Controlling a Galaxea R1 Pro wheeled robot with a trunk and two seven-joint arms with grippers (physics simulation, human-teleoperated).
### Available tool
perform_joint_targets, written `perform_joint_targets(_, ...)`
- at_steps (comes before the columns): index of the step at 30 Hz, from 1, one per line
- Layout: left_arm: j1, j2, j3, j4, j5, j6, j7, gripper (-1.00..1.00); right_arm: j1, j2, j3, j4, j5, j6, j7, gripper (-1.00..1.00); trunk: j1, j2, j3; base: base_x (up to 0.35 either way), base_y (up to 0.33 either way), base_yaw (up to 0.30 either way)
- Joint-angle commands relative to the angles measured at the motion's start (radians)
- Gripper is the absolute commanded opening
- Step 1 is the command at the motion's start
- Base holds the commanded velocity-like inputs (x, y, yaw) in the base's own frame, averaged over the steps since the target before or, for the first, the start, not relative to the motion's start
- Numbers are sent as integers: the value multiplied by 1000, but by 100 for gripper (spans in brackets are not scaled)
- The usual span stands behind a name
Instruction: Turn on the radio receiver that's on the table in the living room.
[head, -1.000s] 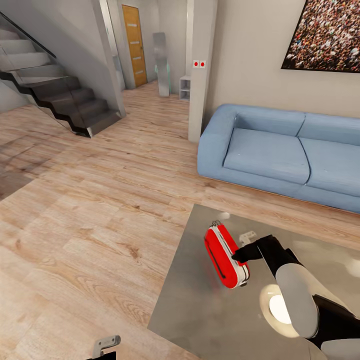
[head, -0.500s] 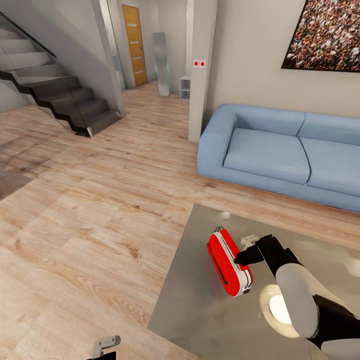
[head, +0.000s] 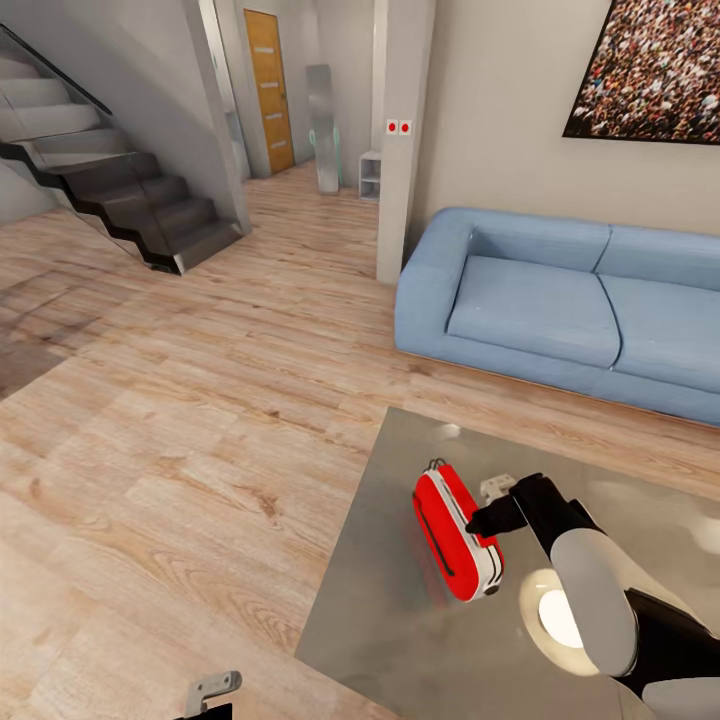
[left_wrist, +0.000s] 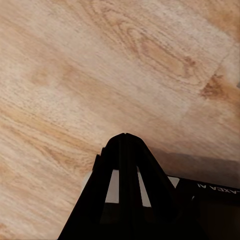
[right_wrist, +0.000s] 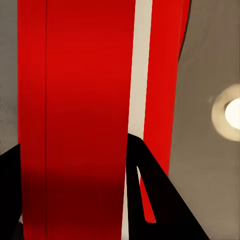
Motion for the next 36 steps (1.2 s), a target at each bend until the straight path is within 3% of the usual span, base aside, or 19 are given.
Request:
perform_joint_targets(1,0,0,0,0,0,0,0,-100,0,0,0,2,-3,0,0,-100,4,-7,-3,0,0,0)
perform_joint_targets(16,0,0,0,0,0,0,1,-100,1,0,0,24,-3,-6,-1,-100,11,-21,-9,0,0,0)
perform_joint_targets(17,0,0,0,1,0,0,1,-100,1,0,0,26,-3,-7,-1,100,11,-21,-9,0,0,0)
perform_joint_targets(36,0,10,0,2,-3,0,8,-100,1,0,0,42,-3,-8,-1,100,11,-21,-9,0,0,0)
